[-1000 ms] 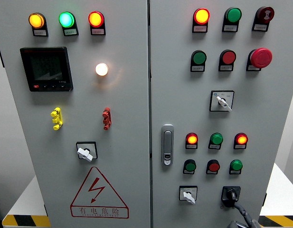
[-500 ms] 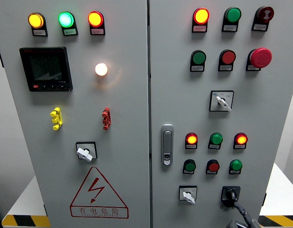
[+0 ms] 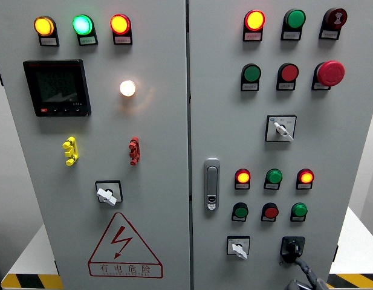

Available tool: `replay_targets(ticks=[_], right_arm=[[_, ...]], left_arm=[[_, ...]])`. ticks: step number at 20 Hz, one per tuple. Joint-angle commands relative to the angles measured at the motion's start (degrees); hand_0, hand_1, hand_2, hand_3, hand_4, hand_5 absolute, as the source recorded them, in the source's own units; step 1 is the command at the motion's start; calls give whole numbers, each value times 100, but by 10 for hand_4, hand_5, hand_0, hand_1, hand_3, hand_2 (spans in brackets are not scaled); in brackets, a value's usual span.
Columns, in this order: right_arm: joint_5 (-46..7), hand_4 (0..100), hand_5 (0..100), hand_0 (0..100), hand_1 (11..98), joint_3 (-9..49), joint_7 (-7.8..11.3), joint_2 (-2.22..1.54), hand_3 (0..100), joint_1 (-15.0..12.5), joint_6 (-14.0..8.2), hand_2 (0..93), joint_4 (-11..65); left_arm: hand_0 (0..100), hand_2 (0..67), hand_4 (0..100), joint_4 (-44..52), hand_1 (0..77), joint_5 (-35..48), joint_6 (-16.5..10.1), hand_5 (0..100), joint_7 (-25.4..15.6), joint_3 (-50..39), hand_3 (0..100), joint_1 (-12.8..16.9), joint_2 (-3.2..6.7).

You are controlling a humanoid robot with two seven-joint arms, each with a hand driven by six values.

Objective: Trip black knob to open circuit

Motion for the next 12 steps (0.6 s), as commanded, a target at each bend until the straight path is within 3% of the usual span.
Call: replay_targets(ticks=[1, 12], right_arm=[[1, 892, 1000, 1000, 875, -16, -52, 0, 842, 0, 2, 0, 0], [1, 891, 1000, 1000, 874, -68, -105, 0, 841, 97, 11, 0, 0]], left_arm=[[0, 129, 66, 0, 30, 0, 0, 15, 0, 0, 213, -1, 0], [0, 129, 66, 0, 30, 0, 0, 15, 0, 0, 213, -1, 0]])
